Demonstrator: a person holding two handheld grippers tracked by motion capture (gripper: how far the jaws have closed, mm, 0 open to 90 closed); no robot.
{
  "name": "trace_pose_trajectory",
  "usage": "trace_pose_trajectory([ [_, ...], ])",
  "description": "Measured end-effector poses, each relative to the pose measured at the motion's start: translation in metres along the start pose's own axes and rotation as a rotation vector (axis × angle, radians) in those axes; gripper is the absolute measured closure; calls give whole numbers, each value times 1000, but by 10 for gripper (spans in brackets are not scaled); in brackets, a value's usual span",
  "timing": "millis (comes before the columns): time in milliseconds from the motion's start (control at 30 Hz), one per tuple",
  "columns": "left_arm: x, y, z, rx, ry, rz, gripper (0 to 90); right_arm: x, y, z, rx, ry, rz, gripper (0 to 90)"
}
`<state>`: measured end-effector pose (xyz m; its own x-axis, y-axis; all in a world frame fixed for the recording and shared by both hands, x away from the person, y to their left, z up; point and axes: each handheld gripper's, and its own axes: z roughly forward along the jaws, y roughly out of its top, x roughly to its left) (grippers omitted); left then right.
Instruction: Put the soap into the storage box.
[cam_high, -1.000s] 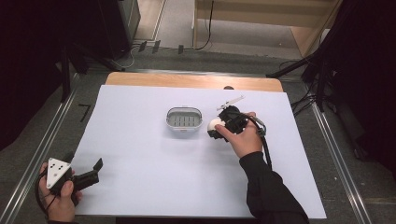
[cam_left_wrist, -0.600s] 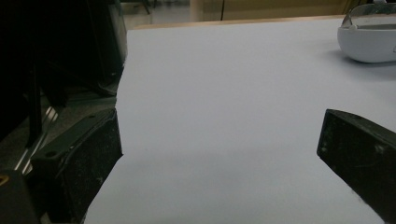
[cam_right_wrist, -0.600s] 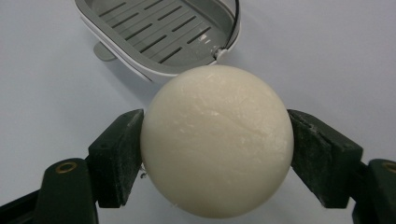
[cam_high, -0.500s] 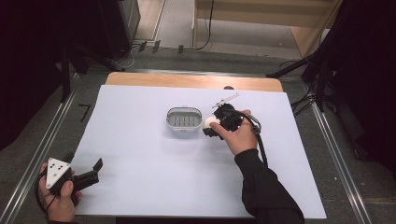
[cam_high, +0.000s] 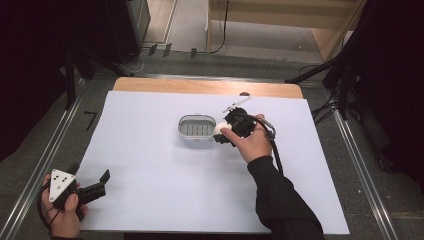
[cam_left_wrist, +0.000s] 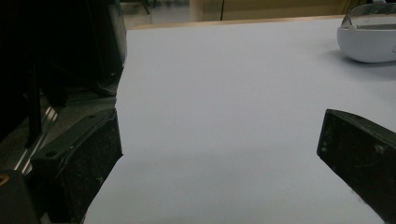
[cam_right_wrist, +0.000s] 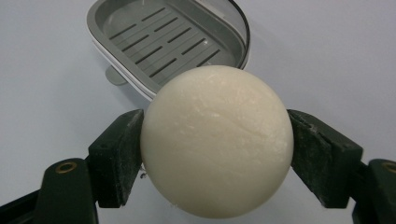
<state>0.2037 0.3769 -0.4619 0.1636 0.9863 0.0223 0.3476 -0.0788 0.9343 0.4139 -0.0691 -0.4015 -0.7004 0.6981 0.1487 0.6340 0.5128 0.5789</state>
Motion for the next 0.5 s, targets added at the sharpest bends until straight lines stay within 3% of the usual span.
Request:
trace_pose_trajectory([
  [500,0,0,0,2,2,2,2,13,16,7,-13,14,-19,239],
])
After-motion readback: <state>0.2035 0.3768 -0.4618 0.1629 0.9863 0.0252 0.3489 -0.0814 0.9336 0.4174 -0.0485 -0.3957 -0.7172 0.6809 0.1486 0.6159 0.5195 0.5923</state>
